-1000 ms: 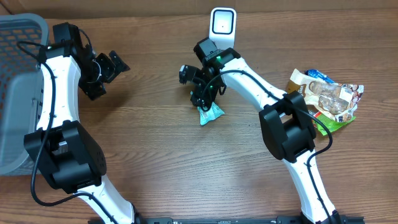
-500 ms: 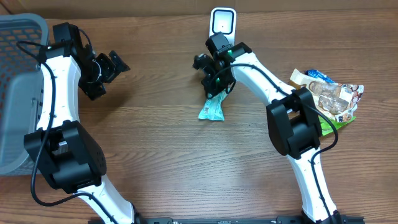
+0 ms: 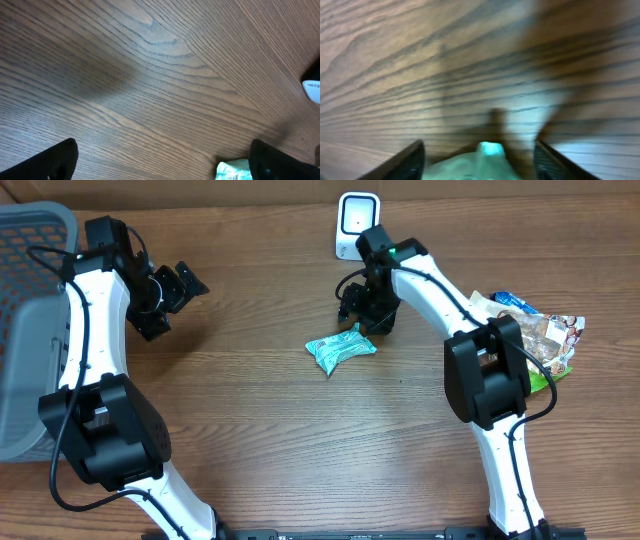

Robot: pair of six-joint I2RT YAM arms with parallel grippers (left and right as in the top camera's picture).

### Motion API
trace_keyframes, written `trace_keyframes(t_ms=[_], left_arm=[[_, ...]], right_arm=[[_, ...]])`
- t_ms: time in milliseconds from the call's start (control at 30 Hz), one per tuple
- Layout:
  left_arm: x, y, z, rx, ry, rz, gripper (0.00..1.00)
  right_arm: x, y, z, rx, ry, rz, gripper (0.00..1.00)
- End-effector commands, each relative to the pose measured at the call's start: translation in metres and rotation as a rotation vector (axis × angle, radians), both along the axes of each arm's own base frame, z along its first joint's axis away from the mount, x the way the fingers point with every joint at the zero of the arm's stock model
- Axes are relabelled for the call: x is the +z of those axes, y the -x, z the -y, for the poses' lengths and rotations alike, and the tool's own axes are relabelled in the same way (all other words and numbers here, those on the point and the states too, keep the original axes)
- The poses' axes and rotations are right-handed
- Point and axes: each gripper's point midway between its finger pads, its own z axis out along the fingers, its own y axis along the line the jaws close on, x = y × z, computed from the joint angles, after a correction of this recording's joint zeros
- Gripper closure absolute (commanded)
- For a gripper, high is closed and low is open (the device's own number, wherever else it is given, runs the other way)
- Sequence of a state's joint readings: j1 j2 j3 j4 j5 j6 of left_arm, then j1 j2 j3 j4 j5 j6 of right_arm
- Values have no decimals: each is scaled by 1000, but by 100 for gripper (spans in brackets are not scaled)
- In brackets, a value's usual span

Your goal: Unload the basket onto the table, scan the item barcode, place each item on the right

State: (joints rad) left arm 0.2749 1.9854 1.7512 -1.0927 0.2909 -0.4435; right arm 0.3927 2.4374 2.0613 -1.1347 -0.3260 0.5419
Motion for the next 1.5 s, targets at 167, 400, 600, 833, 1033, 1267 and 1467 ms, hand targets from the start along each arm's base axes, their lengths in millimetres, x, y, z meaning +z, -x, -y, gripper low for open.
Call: trace_keyframes(t_ms=[167, 400, 600, 833, 1033, 1267, 1467], left_arm=[[7, -2, -2, 13, -13, 13, 0], [6, -2, -2, 13, -13, 13, 1], [6, -2, -2, 13, -13, 13, 0], [6, -2, -2, 13, -13, 13, 1], [6, -2, -2, 13, -13, 13, 0], [6, -2, -2, 13, -13, 13, 0], [6, -2, -2, 13, -13, 13, 0]], right_arm=[[20, 6, 31, 333, -281, 69, 24], [-12, 33, -7, 308, -366, 5, 33], [-23, 46, -30, 230, -352, -60, 60], [-12, 52, -30, 236, -429, -92, 53], [-14, 64, -2, 164, -385, -206, 29], [-42, 84, -27, 107, -325, -250, 38], [-45, 76, -48, 41, -338, -229, 72]])
